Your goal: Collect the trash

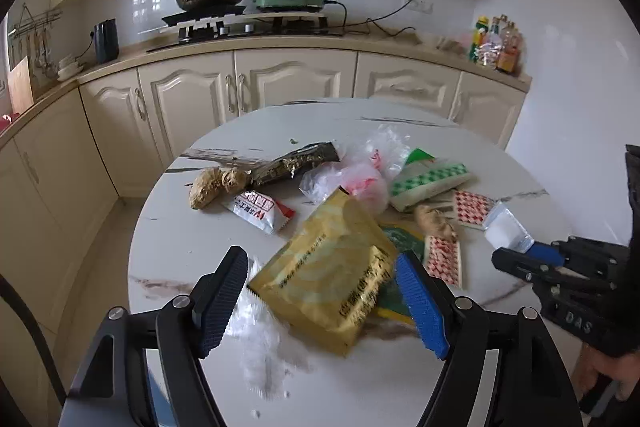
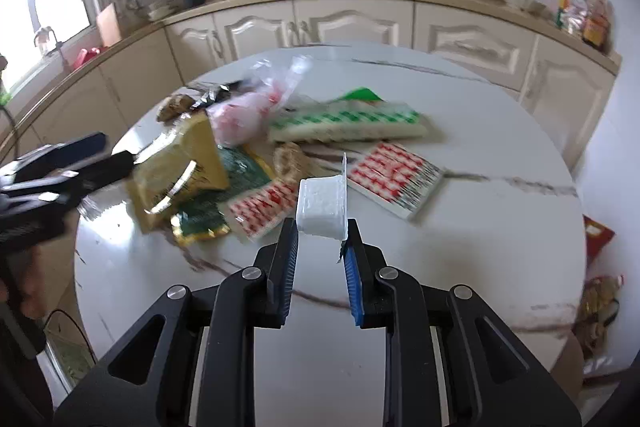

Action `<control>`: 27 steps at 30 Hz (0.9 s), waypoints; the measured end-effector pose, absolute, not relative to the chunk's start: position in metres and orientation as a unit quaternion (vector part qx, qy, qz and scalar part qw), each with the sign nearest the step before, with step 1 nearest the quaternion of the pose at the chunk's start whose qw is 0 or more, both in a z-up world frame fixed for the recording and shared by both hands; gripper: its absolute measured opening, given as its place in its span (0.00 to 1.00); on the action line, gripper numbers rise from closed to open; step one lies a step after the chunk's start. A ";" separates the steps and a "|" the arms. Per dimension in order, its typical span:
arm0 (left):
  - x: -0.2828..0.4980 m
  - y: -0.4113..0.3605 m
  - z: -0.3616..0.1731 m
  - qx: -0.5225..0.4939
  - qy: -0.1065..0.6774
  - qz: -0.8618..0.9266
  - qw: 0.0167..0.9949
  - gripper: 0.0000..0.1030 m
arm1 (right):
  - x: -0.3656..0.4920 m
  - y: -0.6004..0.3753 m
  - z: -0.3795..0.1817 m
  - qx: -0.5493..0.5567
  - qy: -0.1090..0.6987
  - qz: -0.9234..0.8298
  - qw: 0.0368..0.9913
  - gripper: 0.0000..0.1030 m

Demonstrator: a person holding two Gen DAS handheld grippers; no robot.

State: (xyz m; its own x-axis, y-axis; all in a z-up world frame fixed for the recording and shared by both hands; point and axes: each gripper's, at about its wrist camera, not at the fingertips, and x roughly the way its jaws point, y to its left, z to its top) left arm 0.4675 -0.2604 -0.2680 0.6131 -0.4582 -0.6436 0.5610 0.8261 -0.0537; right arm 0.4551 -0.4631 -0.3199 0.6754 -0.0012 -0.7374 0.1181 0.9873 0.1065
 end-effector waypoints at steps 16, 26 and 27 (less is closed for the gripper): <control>0.517 -0.308 -0.292 0.154 0.356 -0.311 0.868 0.39 | 0.486 -0.455 -0.335 0.074 0.411 -0.010 0.909 0.21; 0.518 -0.287 -0.291 0.139 0.371 -0.307 0.866 0.03 | 0.484 -0.450 -0.336 0.080 0.409 -0.007 0.909 0.21; 0.517 -0.285 -0.292 0.137 0.375 -0.307 0.864 0.04 | 0.483 -0.449 -0.336 0.080 0.409 -0.007 0.909 0.21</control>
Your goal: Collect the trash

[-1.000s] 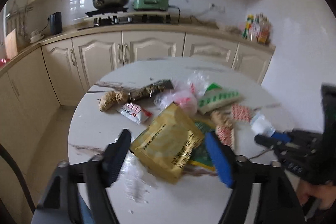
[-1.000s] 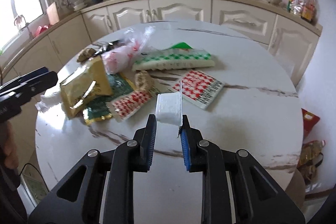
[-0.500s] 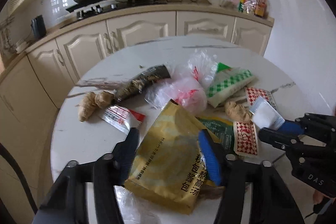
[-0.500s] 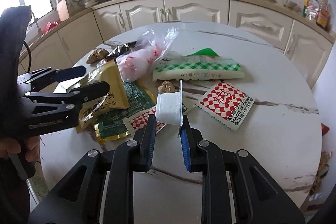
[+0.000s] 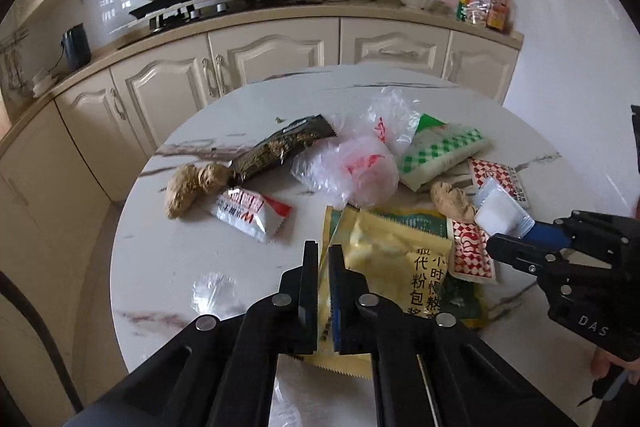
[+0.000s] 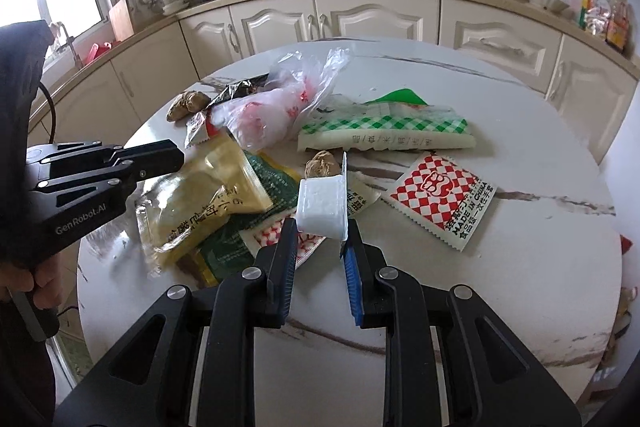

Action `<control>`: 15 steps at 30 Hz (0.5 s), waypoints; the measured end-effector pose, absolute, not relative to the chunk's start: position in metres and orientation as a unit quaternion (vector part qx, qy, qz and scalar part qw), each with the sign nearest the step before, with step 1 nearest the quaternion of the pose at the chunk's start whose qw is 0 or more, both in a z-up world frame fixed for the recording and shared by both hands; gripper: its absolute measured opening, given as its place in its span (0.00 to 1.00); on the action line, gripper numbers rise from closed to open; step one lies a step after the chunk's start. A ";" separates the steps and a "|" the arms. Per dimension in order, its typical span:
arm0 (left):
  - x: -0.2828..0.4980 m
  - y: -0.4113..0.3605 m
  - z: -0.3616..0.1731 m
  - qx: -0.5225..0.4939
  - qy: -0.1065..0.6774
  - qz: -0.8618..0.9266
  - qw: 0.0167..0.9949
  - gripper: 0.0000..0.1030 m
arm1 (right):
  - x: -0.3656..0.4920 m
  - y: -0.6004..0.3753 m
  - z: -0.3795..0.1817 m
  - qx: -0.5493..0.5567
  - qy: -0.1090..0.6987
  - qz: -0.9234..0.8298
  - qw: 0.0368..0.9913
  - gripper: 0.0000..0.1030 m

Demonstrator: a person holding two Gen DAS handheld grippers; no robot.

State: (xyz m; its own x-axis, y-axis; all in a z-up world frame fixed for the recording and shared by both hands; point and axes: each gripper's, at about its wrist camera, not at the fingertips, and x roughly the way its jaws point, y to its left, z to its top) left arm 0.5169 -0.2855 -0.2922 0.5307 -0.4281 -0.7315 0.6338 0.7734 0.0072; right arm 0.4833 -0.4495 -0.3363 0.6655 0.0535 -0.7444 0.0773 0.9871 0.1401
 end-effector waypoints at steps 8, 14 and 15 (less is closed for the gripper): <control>0.479 -0.287 -0.286 0.171 0.346 -0.330 0.861 0.66 | 0.472 -0.446 -0.335 0.079 0.410 -0.009 0.909 0.21; 0.471 -0.311 -0.298 0.221 0.342 -0.328 0.853 0.66 | 0.463 -0.453 -0.335 0.084 0.411 -0.018 0.908 0.21; 0.473 -0.316 -0.300 0.229 0.344 -0.325 0.851 0.66 | 0.462 -0.454 -0.335 0.085 0.411 -0.019 0.907 0.21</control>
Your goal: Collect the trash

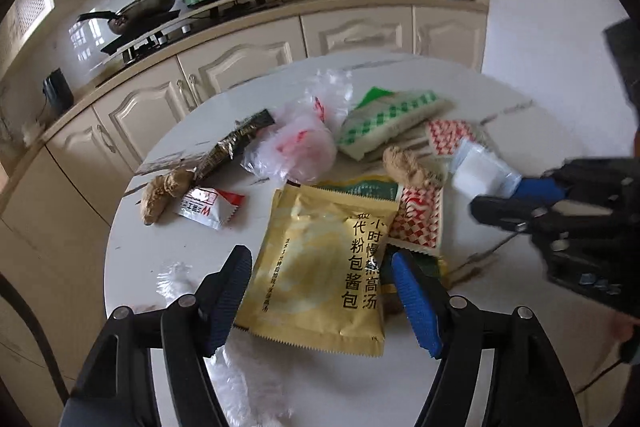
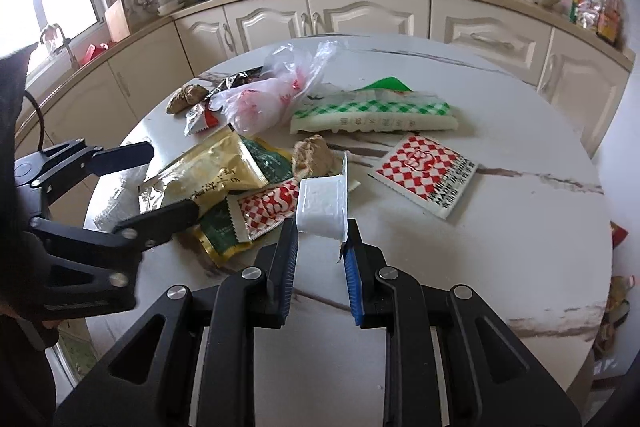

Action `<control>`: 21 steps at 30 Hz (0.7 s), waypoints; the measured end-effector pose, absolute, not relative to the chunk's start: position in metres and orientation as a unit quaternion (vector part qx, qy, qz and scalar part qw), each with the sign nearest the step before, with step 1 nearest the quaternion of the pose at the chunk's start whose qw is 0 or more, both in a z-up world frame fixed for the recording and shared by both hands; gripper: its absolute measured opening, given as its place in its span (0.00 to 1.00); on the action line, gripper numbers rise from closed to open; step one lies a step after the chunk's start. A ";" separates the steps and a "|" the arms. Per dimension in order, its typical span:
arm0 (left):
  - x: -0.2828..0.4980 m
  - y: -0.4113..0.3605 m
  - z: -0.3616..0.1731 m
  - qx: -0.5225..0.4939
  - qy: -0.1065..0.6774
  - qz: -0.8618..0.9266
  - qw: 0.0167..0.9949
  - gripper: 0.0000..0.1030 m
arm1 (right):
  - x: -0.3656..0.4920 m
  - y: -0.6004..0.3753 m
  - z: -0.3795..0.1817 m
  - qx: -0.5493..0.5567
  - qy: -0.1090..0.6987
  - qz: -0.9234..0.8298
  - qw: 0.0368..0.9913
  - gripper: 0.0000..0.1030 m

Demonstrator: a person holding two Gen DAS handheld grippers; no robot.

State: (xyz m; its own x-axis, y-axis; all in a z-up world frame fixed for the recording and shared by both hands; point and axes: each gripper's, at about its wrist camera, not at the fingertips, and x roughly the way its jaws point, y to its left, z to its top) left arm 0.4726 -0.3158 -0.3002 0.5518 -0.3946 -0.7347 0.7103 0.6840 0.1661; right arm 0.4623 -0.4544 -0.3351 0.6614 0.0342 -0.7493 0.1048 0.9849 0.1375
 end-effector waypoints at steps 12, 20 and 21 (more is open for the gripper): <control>0.490 -0.318 -0.300 0.183 0.354 -0.360 0.844 0.22 | 0.461 -0.461 -0.334 0.088 0.409 -0.018 0.908 0.21; 0.496 -0.301 -0.292 0.144 0.357 -0.364 0.848 0.09 | 0.454 -0.452 -0.323 0.085 0.397 -0.015 0.914 0.21; 0.495 -0.298 -0.290 0.138 0.355 -0.363 0.850 0.08 | 0.454 -0.451 -0.321 0.084 0.397 -0.015 0.914 0.21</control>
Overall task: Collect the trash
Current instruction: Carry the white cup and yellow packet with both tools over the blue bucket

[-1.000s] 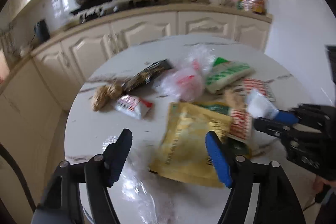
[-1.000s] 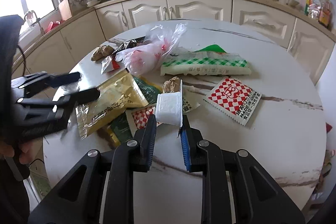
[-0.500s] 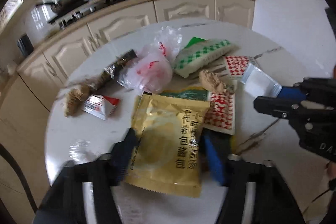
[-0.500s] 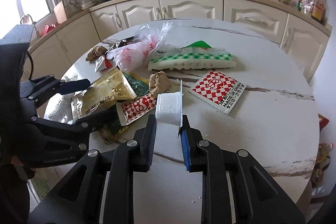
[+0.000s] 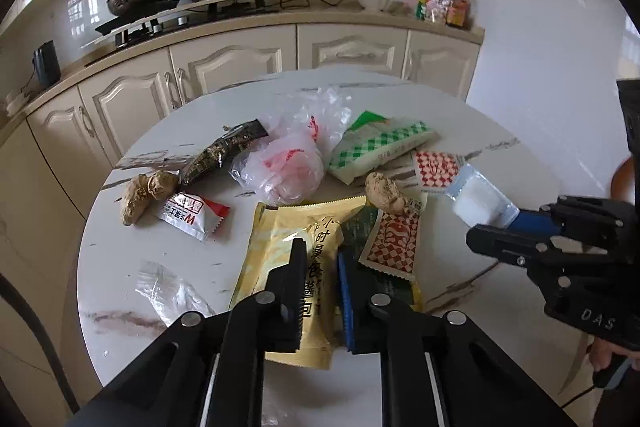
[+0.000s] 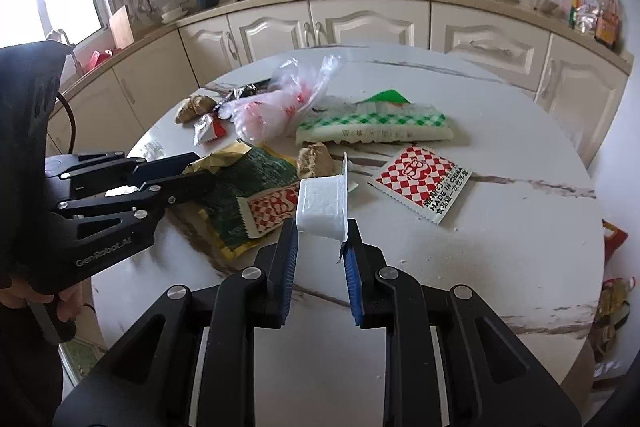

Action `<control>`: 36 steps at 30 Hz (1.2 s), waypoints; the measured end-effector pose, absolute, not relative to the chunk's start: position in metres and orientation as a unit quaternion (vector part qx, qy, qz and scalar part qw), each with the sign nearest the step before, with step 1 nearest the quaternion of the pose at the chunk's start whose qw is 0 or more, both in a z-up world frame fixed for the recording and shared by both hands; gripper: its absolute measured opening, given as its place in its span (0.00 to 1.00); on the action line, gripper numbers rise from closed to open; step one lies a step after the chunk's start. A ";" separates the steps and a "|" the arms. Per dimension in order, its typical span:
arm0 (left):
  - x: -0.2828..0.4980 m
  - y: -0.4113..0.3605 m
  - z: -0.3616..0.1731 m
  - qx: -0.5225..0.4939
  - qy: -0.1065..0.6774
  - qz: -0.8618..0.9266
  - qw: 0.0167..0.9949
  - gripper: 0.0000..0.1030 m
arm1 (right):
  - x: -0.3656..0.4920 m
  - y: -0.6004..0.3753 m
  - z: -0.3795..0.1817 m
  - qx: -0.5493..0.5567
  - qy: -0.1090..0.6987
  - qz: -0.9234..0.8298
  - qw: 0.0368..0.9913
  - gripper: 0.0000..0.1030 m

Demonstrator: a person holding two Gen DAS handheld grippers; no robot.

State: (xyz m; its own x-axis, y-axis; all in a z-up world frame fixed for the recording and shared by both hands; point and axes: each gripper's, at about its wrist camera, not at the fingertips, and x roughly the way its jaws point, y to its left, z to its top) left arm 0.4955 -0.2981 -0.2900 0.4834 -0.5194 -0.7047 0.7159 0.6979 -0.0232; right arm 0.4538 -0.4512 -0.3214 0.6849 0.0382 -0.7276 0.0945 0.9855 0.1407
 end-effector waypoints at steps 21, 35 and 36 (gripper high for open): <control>0.451 -0.177 -0.199 -0.006 0.262 -0.405 0.876 0.06 | 0.447 -0.394 -0.253 0.057 0.330 -0.006 0.942 0.21; 0.451 0.018 -0.226 -0.067 0.279 -0.264 0.921 0.07 | 0.510 -0.202 -0.247 -0.021 0.324 0.168 0.931 0.21; 0.456 0.036 -0.236 -0.076 0.289 -0.249 0.921 0.07 | 0.515 -0.191 -0.252 -0.022 0.327 0.178 0.928 0.21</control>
